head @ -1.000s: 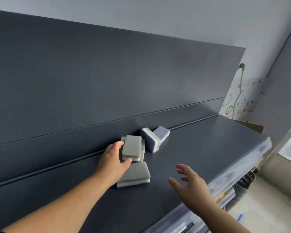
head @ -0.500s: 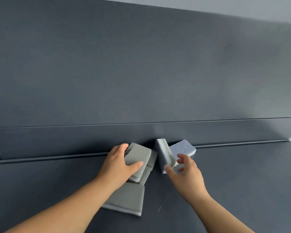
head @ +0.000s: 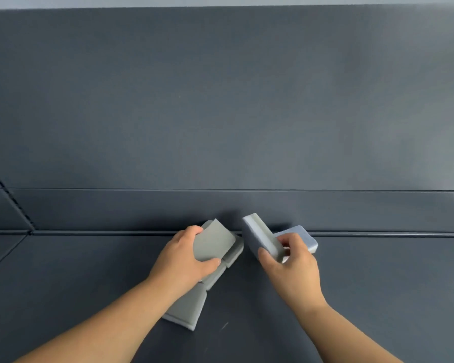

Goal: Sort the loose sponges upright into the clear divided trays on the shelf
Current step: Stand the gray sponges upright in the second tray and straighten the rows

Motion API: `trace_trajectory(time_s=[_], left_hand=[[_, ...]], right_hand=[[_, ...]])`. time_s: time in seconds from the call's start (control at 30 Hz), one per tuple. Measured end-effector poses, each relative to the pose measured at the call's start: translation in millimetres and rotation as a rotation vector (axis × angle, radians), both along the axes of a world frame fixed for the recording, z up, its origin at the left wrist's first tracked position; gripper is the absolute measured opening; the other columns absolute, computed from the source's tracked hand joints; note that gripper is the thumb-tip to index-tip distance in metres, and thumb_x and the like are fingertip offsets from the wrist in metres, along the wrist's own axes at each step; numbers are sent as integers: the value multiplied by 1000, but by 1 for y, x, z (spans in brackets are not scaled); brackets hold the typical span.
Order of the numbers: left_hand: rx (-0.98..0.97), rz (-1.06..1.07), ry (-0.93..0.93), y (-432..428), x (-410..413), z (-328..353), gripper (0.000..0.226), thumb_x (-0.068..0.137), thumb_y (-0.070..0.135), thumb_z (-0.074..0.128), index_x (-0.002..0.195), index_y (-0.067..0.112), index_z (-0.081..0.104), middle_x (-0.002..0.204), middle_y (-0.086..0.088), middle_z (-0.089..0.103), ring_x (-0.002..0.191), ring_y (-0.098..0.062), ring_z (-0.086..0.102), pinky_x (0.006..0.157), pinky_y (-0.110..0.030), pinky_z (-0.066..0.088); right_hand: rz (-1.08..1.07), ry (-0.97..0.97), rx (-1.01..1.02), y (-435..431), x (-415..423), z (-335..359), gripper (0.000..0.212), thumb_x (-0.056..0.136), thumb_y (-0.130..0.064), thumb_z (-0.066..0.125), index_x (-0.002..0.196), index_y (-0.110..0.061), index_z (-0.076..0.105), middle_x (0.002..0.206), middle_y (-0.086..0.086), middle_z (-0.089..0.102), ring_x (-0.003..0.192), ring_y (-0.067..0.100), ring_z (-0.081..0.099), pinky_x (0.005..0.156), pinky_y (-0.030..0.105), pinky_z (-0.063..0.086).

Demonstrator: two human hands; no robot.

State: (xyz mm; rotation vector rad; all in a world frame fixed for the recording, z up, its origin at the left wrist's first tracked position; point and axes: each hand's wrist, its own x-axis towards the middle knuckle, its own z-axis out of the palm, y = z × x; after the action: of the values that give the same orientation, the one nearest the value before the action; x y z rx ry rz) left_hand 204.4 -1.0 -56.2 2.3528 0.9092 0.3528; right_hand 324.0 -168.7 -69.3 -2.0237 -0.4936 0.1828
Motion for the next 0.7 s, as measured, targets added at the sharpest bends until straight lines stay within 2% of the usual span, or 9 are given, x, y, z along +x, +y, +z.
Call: trace_trajectory(time_s=[0.1, 0.2, 0.27, 0.33, 0.5, 0.6, 0.7], left_hand=[[-7, 18, -88, -9, 1, 2, 58, 70, 34, 78, 121, 32, 49, 116, 13, 49, 108, -10, 50, 85, -22, 39], [-56, 70, -216, -24, 2, 7, 56, 67, 25, 82, 114, 27, 52, 111, 12, 53, 103, -11, 52, 83, -21, 39], [-131, 102, -258, -38, 5, 11, 47, 67, 25, 82, 103, 25, 51, 100, 9, 56, 91, -12, 56, 68, -18, 43], [-229, 80, -280, -53, 8, 12, 40, 69, 25, 81, 97, 24, 52, 93, 5, 59, 80, -11, 58, 52, -15, 42], [-518, -25, -306, -87, 15, 7, 30, 75, 20, 74, 91, 37, 56, 93, 2, 65, 80, -20, 61, 61, -30, 47], [-568, -101, -212, -102, 16, 5, 35, 70, 22, 67, 92, 45, 53, 97, 1, 64, 80, -19, 58, 64, -31, 46], [-558, -159, -170, -112, 16, 11, 37, 68, 23, 63, 96, 44, 53, 99, 2, 63, 80, -17, 57, 62, -28, 44]], right_hand=[[71, 49, 87, -23, 0, 2, 25, 79, -22, 67, 89, -35, 47, 92, -12, 59, 70, 13, 56, 54, 21, 43], [102, -6, 84, -47, 4, -1, 32, 74, -11, 68, 83, -32, 47, 112, -15, 54, 81, 9, 56, 58, 15, 43], [102, -38, 68, -63, 7, -3, 33, 70, -3, 68, 78, -27, 47, 121, -17, 49, 97, -4, 53, 65, 10, 41], [93, -52, 42, -79, 8, -4, 33, 68, 1, 68, 75, -24, 46, 122, -17, 50, 103, -7, 51, 66, 5, 39], [74, -35, 73, -113, 9, -7, 36, 67, -4, 76, 74, -19, 44, 120, -20, 54, 98, -1, 53, 63, 9, 42], [86, -27, 110, -129, 6, -5, 44, 62, -15, 86, 69, -25, 44, 120, -28, 48, 104, -9, 49, 69, 4, 38], [129, -17, 144, -140, 4, -6, 42, 60, -18, 89, 66, -26, 48, 122, -26, 49, 104, -13, 48, 72, 4, 38]])
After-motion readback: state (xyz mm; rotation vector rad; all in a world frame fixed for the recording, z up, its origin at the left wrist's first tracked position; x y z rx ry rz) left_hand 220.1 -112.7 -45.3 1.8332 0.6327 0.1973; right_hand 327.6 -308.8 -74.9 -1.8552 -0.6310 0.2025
